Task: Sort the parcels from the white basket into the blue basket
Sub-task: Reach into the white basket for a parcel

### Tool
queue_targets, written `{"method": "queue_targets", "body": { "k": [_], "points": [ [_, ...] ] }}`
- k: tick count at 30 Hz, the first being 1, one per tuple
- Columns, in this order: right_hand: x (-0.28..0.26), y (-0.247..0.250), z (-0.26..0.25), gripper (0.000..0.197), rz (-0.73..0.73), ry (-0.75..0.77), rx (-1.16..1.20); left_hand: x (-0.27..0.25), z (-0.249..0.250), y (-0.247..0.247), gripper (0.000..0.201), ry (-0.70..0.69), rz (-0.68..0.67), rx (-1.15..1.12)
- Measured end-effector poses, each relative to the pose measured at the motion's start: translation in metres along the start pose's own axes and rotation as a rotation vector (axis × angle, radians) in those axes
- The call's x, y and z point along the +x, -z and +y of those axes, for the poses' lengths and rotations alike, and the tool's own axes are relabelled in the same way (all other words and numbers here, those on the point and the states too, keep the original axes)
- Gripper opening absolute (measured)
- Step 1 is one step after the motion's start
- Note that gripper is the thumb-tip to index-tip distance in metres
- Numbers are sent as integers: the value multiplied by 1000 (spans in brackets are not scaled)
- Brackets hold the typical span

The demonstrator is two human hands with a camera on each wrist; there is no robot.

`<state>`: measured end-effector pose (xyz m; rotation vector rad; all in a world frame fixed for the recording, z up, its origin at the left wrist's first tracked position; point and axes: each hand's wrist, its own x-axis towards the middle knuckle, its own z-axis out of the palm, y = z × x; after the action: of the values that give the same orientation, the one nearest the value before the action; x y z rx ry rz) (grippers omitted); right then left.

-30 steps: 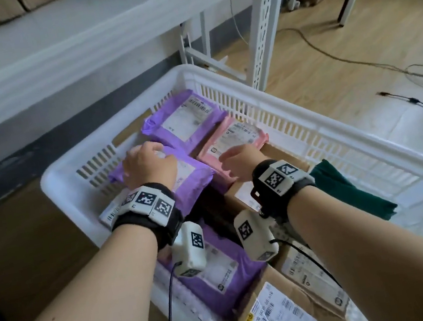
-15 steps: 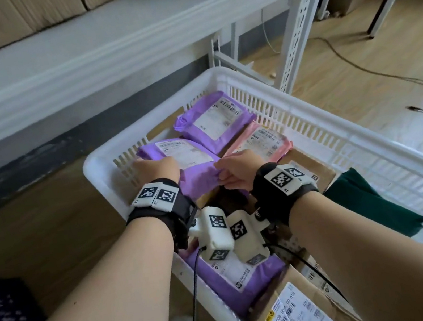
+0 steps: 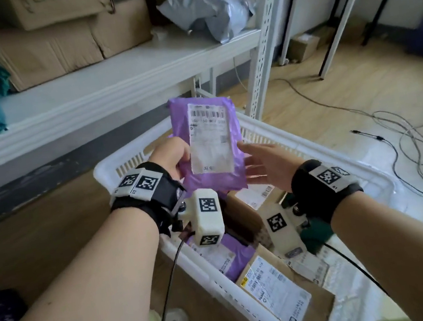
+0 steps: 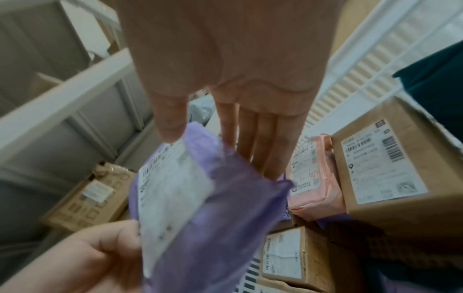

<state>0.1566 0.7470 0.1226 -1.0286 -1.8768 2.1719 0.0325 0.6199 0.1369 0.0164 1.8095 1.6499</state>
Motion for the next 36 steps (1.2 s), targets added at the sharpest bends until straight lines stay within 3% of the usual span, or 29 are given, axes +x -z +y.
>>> {"method": "queue_targets", "body": {
  "k": [4,6,12,21,25,32,36],
  "points": [
    [-31,11,5,7,58,124,55,-39,-10,-22,30,9,-162,119],
    [-42,17,11,10,119,177,62,-50,-15,-26,31,-26,-204,119],
    [-51,36,23,6,242,199,55,-55,-18,-32,15,-26,-312,150],
    [-40,48,28,21,289,191,100,-38,-20,-38,11,-36,-294,156],
    [-30,43,27,18,285,185,104,-29,-20,-35,11,-22,-280,169],
    [-18,36,26,16,282,179,82,-14,-21,-30,32,-62,-236,188],
    [-12,35,25,12,285,159,95,-6,-22,-28,28,-54,-227,190]
  ]
}}
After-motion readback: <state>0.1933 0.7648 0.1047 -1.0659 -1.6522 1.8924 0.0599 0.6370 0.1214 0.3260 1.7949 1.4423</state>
